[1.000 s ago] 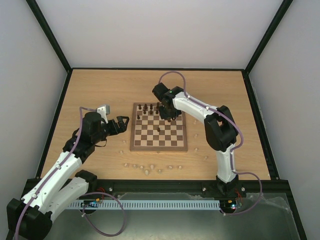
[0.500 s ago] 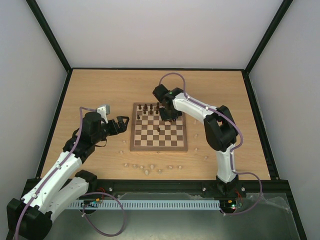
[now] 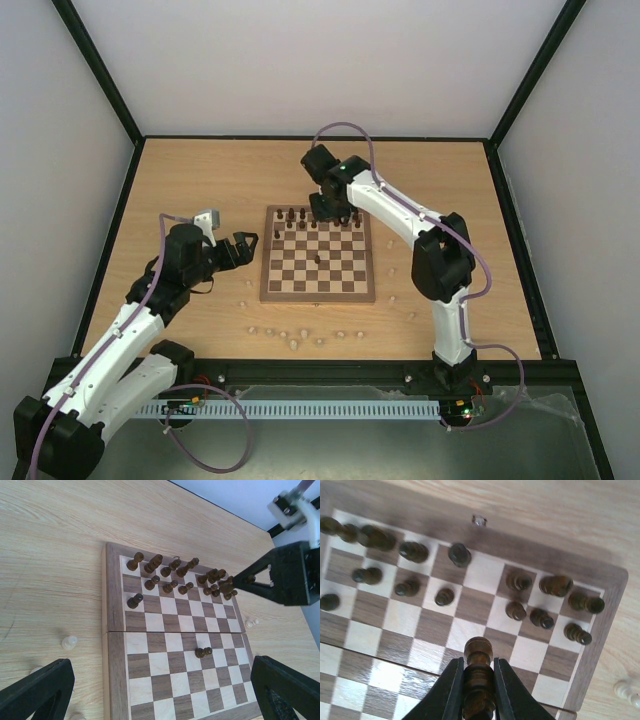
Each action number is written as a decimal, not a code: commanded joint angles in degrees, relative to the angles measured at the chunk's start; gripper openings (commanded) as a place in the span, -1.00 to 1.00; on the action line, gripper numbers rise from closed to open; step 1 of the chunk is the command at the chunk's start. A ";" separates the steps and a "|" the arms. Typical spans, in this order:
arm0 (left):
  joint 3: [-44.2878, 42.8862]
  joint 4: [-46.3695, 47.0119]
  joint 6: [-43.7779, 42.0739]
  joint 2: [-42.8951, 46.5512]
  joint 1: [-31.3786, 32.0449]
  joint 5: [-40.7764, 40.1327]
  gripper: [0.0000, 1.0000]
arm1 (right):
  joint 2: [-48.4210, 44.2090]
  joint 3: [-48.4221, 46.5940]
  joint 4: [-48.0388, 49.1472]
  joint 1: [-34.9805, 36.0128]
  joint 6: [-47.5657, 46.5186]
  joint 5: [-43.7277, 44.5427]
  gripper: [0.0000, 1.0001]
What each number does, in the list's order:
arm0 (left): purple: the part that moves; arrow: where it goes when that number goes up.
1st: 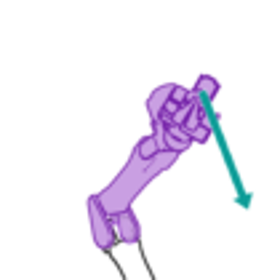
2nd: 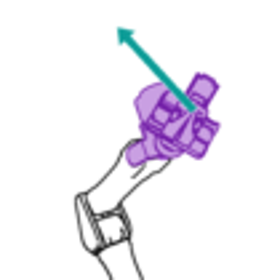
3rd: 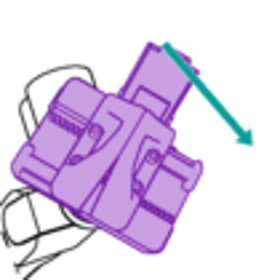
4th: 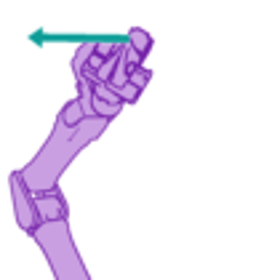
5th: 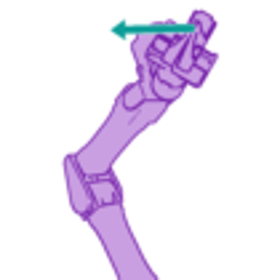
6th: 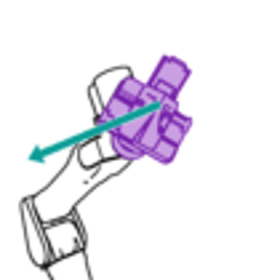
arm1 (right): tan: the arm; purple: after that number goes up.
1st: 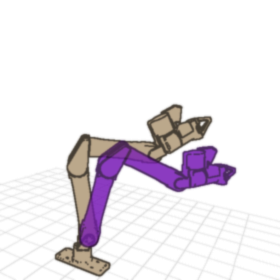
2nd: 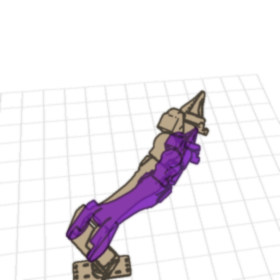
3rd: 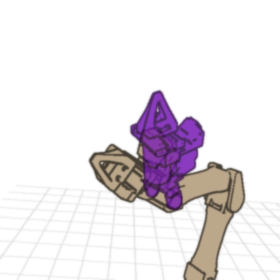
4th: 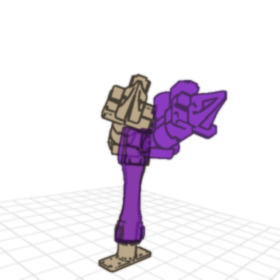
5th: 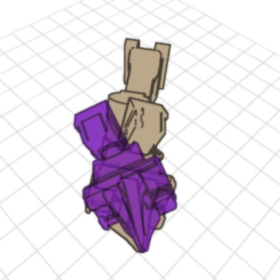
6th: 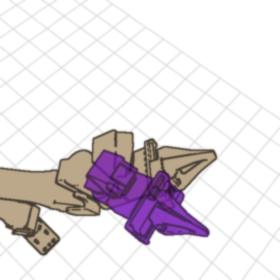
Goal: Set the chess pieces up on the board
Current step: Pick up the chess piece from the chessboard, then place the chess piece on the chessboard.
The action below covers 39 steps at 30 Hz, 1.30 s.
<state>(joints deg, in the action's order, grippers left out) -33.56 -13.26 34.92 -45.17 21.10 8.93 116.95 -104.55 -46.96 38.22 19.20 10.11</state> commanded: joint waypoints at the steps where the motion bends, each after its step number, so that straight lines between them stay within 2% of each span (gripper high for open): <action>1: -0.23 -0.48 -0.58 -0.18 -0.01 -0.49 0.99 | 2.80 -5.28 -6.11 -0.07 -1.70 -0.97 -0.84; 14: -0.72 -0.10 -0.70 -1.09 -0.01 -0.49 0.99 | 12.91 -20.70 -12.27 -0.07 -1.67 2.20 -0.83; 39: -0.84 0.42 -0.72 -1.73 -0.01 -0.58 0.99 | 18.43 -24.28 -10.87 -3.39 -2.32 0.44 -0.82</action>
<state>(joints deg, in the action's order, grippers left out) -33.56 -13.19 34.89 -46.59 21.10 8.71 133.80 -126.08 -55.42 35.35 18.02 11.75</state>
